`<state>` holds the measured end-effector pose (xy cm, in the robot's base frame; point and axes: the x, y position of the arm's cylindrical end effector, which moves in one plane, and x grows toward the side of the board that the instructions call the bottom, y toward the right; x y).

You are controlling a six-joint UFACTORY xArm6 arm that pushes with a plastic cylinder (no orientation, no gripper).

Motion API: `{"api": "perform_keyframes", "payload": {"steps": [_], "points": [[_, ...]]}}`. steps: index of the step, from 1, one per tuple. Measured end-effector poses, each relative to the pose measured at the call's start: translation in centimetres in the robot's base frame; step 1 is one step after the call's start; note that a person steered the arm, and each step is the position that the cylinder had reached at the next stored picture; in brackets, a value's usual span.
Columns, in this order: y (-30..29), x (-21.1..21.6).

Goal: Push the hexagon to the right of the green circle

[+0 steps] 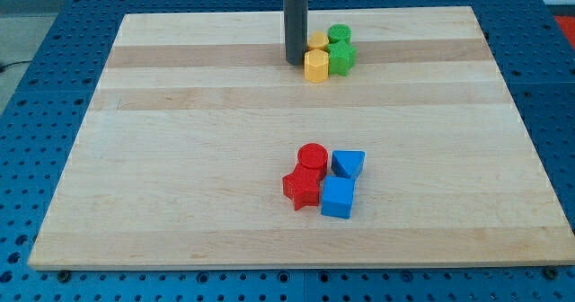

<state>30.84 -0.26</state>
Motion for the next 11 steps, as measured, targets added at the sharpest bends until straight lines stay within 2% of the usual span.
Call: {"api": "perform_keyframes", "payload": {"steps": [2,3,4,6,7,9,11], "points": [[0.4,5.0],[2.7,7.2],[7.1,6.8],[7.5,5.7],[6.7,8.3],[9.5,6.2],[9.3,2.8]]}}
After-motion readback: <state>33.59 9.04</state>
